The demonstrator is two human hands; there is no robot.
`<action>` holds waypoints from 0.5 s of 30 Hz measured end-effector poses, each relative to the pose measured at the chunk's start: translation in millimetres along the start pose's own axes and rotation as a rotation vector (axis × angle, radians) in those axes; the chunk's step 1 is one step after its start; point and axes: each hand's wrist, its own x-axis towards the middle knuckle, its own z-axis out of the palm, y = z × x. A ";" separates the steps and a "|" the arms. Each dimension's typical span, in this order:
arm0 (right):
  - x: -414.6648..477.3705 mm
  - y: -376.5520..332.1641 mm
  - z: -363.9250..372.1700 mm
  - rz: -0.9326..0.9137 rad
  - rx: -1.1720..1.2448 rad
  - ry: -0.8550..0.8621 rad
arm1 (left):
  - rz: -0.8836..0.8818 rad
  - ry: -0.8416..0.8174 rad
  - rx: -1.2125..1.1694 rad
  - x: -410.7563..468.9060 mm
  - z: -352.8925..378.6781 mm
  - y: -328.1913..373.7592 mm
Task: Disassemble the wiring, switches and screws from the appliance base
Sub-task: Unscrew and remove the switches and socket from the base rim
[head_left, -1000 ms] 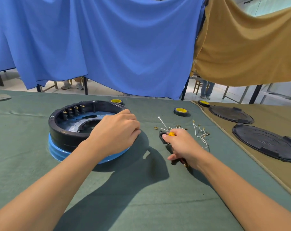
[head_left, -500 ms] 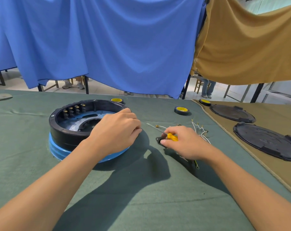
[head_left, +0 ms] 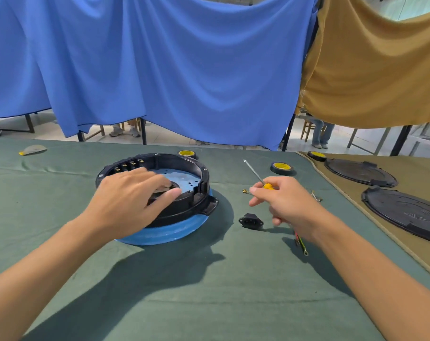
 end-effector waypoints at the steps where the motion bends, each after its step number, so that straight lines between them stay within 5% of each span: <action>1: -2.3 -4.1 7.0 0.029 0.054 -0.019 | 0.009 0.021 0.024 -8.2 1.1 -5.7; 10: -16.6 -29.7 84.5 0.073 -0.015 0.090 | -0.051 0.136 0.125 -20.6 14.4 14.7; 15: -11.5 -38.3 105.4 0.130 -0.108 0.168 | 0.072 0.130 0.007 -22.6 15.5 19.0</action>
